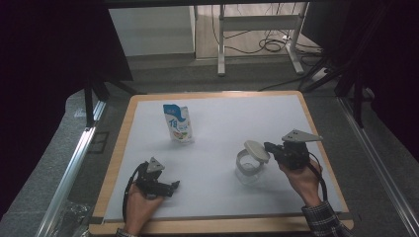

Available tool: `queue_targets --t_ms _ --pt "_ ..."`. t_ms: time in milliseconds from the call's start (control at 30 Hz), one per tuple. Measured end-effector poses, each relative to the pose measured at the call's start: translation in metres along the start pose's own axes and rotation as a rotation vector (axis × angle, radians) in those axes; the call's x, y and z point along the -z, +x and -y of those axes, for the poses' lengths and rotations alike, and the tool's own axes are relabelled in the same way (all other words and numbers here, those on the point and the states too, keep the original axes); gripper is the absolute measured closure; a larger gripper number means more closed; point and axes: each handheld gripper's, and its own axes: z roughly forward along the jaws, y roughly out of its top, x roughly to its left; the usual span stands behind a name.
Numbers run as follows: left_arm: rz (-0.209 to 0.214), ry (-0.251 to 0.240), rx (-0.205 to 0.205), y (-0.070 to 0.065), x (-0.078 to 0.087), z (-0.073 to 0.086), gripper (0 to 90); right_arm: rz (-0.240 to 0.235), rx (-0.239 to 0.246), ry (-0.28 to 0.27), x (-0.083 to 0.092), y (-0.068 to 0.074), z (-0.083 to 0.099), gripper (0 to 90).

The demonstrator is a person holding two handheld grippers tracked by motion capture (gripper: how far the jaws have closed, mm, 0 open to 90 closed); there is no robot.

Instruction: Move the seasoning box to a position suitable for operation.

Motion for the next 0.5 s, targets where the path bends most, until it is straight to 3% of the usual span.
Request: queue_targets --t_ms 500 --pt "0.001 0.000 0.001 0.0000 0.0000 0.0000 0.0 -0.011 -0.020 -0.010 -0.0019 -0.0054 0.0054 89.9"
